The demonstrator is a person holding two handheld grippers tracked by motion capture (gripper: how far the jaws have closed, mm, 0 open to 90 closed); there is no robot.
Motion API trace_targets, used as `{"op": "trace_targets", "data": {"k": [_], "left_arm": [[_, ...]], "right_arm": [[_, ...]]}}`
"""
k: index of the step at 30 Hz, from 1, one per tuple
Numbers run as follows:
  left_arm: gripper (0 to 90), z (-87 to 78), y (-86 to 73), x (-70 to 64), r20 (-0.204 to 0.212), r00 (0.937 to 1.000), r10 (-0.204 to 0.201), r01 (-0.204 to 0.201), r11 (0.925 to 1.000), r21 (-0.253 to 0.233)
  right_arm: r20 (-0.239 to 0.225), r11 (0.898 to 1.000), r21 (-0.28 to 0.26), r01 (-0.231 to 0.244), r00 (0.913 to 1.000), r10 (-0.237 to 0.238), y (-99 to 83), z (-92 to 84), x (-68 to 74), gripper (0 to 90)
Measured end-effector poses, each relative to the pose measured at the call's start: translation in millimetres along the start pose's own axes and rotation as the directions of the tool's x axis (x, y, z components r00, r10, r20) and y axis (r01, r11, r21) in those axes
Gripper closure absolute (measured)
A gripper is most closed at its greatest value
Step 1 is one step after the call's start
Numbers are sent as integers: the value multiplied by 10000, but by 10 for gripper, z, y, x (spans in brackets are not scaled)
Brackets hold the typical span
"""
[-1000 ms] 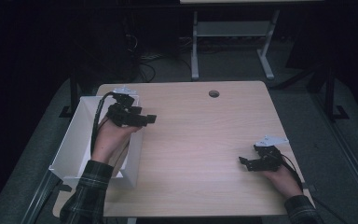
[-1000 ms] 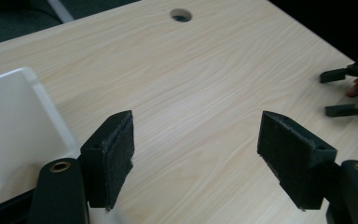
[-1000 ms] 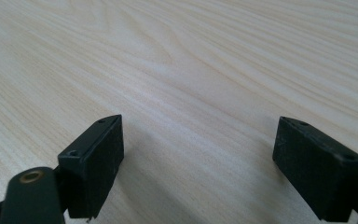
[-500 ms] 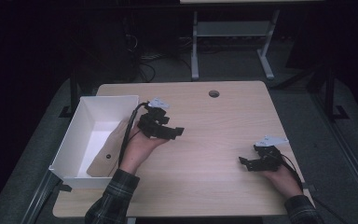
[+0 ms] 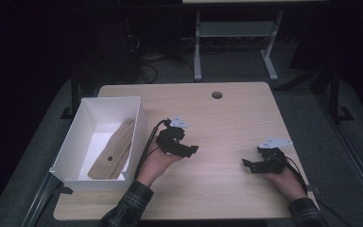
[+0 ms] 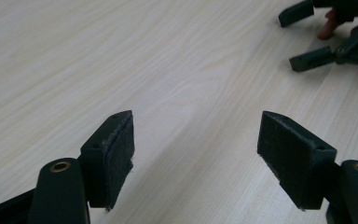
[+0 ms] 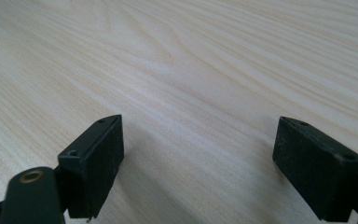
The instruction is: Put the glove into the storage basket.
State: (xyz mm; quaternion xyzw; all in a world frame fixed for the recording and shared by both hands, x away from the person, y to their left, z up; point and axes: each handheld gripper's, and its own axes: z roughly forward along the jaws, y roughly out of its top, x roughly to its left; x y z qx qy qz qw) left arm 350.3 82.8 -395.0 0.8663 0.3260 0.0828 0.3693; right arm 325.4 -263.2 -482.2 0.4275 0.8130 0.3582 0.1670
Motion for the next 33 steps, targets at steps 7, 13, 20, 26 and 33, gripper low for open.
{"op": "trace_targets", "data": {"k": [7, 13, 20, 26, 33], "left_arm": [[243, 134, -125, -8, 99, 9999, -23, 24, 10000, -14], [216, 240, -241, -21, 128, 9999, 80, -81, 10000, 52], [171, 348, -367, -36, 160, 9995, 266, -268, 9995, 144], [153, 399, -441, -40, 96, 9989, 461, -462, 9988, 175], [142, 477, -497, -72, -59, 9949, 1011, -1008, 9939, 445]], "right_arm": [[1, 10000, -3, 1, 10000, -1, 0, 0, 0, 161], [2, 10000, -2, 4, 10000, -4, 0, 0, 0, 161], [0, 10000, -2, 4, 10000, -4, 0, 0, 0, 160], [2, 10000, -4, 7, 10000, -7, 0, 0, -1, 160], [2, 10000, -3, 0, 10000, 0, 0, 0, 0, 161]]}}
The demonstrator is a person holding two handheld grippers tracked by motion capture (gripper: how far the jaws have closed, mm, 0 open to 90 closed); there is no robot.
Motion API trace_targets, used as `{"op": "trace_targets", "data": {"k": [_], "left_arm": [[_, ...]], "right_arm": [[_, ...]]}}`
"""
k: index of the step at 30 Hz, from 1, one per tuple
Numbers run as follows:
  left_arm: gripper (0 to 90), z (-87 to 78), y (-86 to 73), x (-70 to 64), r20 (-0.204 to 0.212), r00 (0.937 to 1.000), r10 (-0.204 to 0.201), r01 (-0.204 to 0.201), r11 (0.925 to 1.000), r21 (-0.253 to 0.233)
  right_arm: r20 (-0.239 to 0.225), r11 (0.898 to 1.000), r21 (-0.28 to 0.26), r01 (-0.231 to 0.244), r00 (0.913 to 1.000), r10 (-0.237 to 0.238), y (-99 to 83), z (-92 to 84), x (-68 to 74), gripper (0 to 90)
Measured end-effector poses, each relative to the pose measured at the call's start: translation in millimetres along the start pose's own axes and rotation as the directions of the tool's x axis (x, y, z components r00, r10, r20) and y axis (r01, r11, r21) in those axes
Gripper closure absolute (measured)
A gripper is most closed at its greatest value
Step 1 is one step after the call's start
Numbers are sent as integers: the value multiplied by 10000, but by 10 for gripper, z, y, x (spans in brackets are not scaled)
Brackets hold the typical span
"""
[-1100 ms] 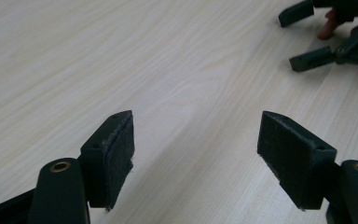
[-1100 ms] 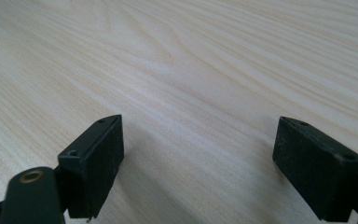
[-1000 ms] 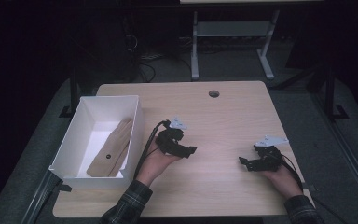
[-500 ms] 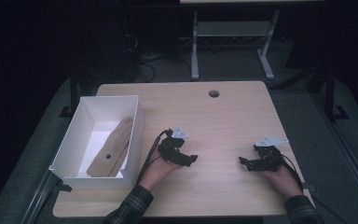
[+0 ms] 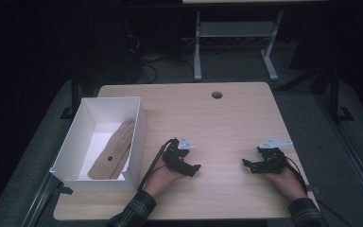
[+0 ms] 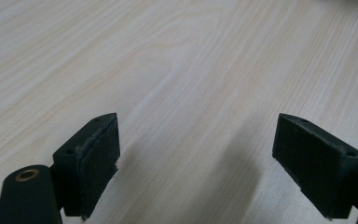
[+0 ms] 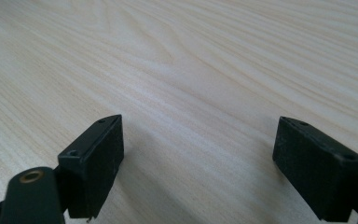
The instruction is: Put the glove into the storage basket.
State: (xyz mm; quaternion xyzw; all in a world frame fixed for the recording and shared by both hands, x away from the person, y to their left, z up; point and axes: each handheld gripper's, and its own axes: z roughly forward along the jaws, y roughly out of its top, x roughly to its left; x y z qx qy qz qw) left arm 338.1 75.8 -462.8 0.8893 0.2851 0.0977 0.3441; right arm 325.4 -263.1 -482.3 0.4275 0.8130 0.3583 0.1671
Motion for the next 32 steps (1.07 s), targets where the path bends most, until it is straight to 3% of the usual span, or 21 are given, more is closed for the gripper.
{"op": "trace_targets", "data": {"k": [8, 15, 32], "left_arm": [[126, 68, -52, -27, 92, 9998, 177, -178, 9998, 76], [122, 91, -136, -37, 64, 9990, 453, -448, 9968, -657], [125, 91, -141, -41, 130, 9989, 461, -451, 9966, -691]], "right_arm": [[11, 10000, -33, 62, 10000, -62, 0, 2, -4, 160], [1, 10000, -26, 60, 10000, -60, 0, 2, -2, 161], [-30, 10000, -6, 39, 10000, -39, 0, 0, 2, 161]]}}
